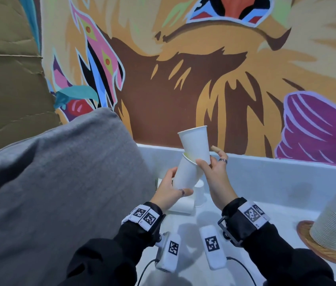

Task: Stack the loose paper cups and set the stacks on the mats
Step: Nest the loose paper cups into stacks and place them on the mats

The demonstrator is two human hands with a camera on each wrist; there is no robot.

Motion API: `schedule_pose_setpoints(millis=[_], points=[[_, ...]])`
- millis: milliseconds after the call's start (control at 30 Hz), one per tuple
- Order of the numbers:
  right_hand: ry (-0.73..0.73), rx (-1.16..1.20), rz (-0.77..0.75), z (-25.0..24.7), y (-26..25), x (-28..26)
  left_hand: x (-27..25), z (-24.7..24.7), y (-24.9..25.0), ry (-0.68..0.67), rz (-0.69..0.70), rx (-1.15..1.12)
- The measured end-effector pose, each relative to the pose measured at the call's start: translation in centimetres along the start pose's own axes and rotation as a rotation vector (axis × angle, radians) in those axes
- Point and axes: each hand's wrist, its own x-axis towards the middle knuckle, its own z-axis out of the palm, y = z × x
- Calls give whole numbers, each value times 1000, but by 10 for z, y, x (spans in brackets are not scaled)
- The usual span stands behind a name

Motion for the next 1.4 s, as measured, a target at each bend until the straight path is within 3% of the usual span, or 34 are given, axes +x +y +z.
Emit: schedule_pose_setpoints(millis=[300,533,700,800,900,1033,1233,1400], points=[[-167,-64,17,-12,-2,-9,-5,-3,6,35,44,-4],[-135,-286,-245,-8,-20,-9,-1,-3,7,44,69,-37],[-335,-388,-148,-5,-17,-6,6,-2,4,64,65,-37],[-190,-306,-157,-7,-9,-1,8,-6,0,85,64,-35],[-1,-300,-62,-19,12,17,9,-14,-7,133,52,-52],[24,-595,106,-42,67,46,14,-22,-21,203,22,-74],[-208,-1101,173,-44,120,75,24,-26,-41,266,-5,-68],[-336,-1302,202,-43,137,98,30,-27,-53,275,-42,-52]])
